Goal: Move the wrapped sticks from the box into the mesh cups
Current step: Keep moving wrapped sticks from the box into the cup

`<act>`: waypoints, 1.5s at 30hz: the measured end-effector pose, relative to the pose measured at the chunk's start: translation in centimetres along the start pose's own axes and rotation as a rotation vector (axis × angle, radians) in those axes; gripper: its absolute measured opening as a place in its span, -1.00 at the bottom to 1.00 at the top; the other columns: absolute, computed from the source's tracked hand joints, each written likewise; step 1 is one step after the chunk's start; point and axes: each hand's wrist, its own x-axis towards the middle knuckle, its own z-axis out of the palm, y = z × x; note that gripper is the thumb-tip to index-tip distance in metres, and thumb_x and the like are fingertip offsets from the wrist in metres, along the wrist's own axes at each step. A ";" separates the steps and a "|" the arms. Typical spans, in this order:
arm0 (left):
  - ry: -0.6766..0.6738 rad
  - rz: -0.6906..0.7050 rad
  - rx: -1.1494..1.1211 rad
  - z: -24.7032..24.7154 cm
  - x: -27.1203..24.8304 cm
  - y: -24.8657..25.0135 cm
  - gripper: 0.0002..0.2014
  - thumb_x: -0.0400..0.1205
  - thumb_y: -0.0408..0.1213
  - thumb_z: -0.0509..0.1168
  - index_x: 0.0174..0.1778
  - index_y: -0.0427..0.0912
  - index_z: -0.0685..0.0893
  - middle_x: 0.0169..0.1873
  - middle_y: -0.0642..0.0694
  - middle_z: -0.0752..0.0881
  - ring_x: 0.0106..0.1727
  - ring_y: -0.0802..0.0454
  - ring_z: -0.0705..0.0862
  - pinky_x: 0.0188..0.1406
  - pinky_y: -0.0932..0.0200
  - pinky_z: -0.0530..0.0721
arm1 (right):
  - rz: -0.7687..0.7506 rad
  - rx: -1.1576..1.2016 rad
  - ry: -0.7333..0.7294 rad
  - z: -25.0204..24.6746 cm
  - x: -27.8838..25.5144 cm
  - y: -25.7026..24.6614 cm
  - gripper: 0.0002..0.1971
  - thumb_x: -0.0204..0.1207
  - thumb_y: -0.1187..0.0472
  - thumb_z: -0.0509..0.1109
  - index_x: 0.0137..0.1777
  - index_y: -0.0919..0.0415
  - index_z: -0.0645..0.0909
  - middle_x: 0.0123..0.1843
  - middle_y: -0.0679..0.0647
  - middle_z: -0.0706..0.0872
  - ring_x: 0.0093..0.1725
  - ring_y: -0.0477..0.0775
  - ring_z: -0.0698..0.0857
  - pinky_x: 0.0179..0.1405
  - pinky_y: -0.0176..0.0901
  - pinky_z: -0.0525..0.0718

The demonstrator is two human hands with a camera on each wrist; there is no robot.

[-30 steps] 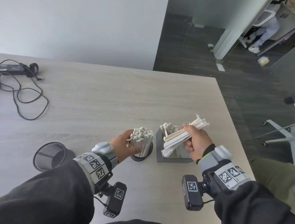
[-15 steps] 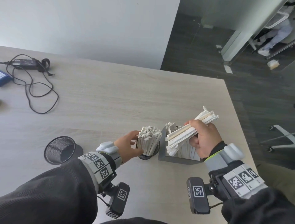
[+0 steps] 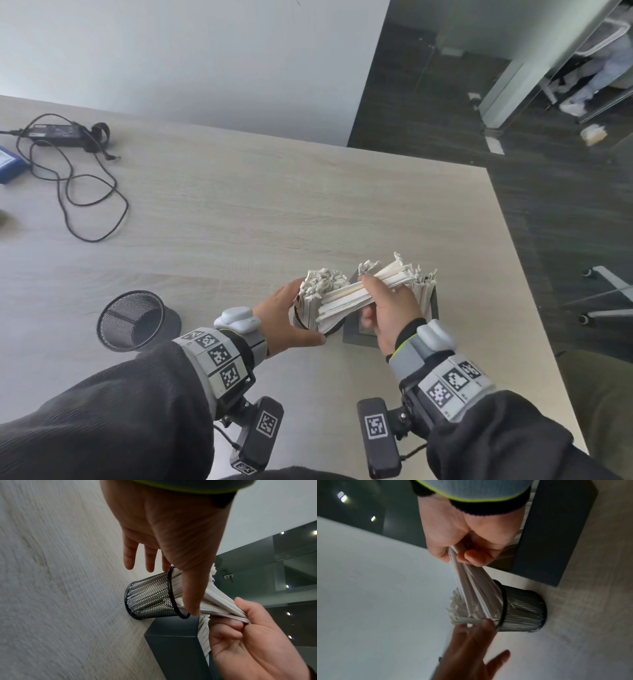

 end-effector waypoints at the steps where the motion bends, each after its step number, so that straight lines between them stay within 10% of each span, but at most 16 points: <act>1: 0.004 0.002 -0.003 0.0 0.0 0.2 -0.01 0.25 0.15 0.61 0.56 0.29 0.24 0.34 0.19 0.57 0.35 0.15 0.55 0.33 0.01 0.58 | -0.018 -0.078 0.007 0.0 -0.1 0.1 -0.50 0.48 -0.01 0.53 0.15 0.44 0.56 -0.60 0.06 0.55 -0.65 0.05 0.47 -0.64 -0.20 0.46; 9: 0.057 -0.011 -0.023 0.8 1.1 1.3 -0.09 0.34 0.04 0.62 0.56 0.18 0.30 0.20 0.17 0.55 0.13 0.13 0.60 -0.15 0.40 0.47 | -0.259 -0.465 -0.128 0.6 -1.7 0.9 -0.83 0.49 -0.08 0.46 -0.10 -0.02 0.72 -0.46 -0.07 0.69 -0.45 0.00 0.71 -0.25 0.22 0.83; 13: 0.083 -0.028 -0.011 1.1 2.0 0.7 -0.17 0.30 0.08 0.59 0.48 0.18 0.38 0.17 0.14 0.63 0.17 0.03 0.66 0.07 0.07 0.65 | -0.410 -0.675 -0.151 0.4 -1.0 1.4 -0.81 0.41 -0.10 0.53 -0.06 -0.13 0.64 0.10 -0.06 0.62 0.03 -0.07 0.71 0.09 -0.17 0.67; 18: 0.073 0.019 0.013 1.3 2.9 -0.2 -0.26 0.30 0.09 0.57 0.41 0.22 0.44 0.14 0.16 0.66 0.18 0.10 0.63 0.12 0.04 0.65 | -0.537 -0.778 -0.138 -1.4 -0.3 1.8 -0.62 0.39 -0.09 0.58 0.12 0.09 0.74 0.30 -0.20 0.38 0.14 -0.61 0.43 0.05 -0.80 0.27; 23: 0.079 0.024 0.064 1.5 3.4 -0.4 -0.32 0.44 0.04 0.51 0.48 0.17 0.44 0.24 0.14 0.60 0.22 0.10 0.59 0.13 0.14 0.54 | -0.633 -0.749 -0.163 -0.9 -0.5 2.1 -0.65 0.35 -0.11 0.48 0.08 0.03 0.69 0.09 -0.07 0.65 0.15 -0.05 0.62 0.21 -0.08 0.58; 29: 0.117 0.111 0.061 1.3 3.0 -0.9 -0.49 0.61 -0.15 0.41 0.48 0.05 0.48 0.33 0.22 0.48 0.41 0.09 0.50 0.29 0.19 0.43 | -0.659 -0.782 -0.300 0.1 -1.5 1.8 -0.63 0.45 0.17 0.56 -0.03 -0.23 0.42 -0.10 -0.26 0.49 -0.13 -0.24 0.48 -0.18 -0.44 0.39; 32: 0.129 0.153 0.057 0.9 2.3 -1.0 -0.43 0.58 -0.17 0.43 0.52 0.08 0.45 0.32 0.27 0.44 0.47 0.11 0.47 0.36 0.21 0.41 | -0.654 -0.757 -0.333 0.2 -1.5 1.8 -0.40 0.40 0.09 0.60 0.33 -0.34 0.42 0.07 -0.23 0.50 0.09 -0.15 0.60 0.03 -0.33 0.51; 37: 0.064 0.129 0.019 0.2 1.6 -1.1 -0.08 0.34 -0.04 0.63 0.59 0.16 0.30 0.41 0.26 0.40 0.42 0.27 0.42 0.34 0.19 0.45 | -0.627 -0.655 -0.307 -0.2 -1.7 1.3 0.00 0.34 0.02 0.67 0.67 -0.27 0.12 0.41 -0.25 0.35 0.26 -0.55 0.42 0.12 -0.64 0.46; 41: 0.047 0.075 0.060 0.6 2.4 -1.3 0.04 0.21 0.12 0.62 0.59 0.29 0.24 0.39 0.25 0.46 0.35 0.19 0.52 0.31 0.05 0.59 | -0.853 -0.886 -0.284 0.4 -1.1 1.2 -0.17 0.47 -0.09 0.48 0.69 0.04 0.21 0.58 -0.03 0.36 0.54 -0.11 0.36 0.51 -0.06 0.40; 45: -0.005 0.129 0.114 0.8 3.0 -0.7 -0.01 0.31 0.02 0.58 0.65 0.08 0.24 0.50 0.08 0.44 0.49 0.06 0.47 0.44 -0.07 0.53 | -0.816 -1.207 -0.411 1.2 -1.6 1.3 -0.27 0.57 -0.26 0.19 0.70 -0.10 0.09 0.79 -0.06 0.05 0.72 0.07 0.17 0.62 0.24 0.28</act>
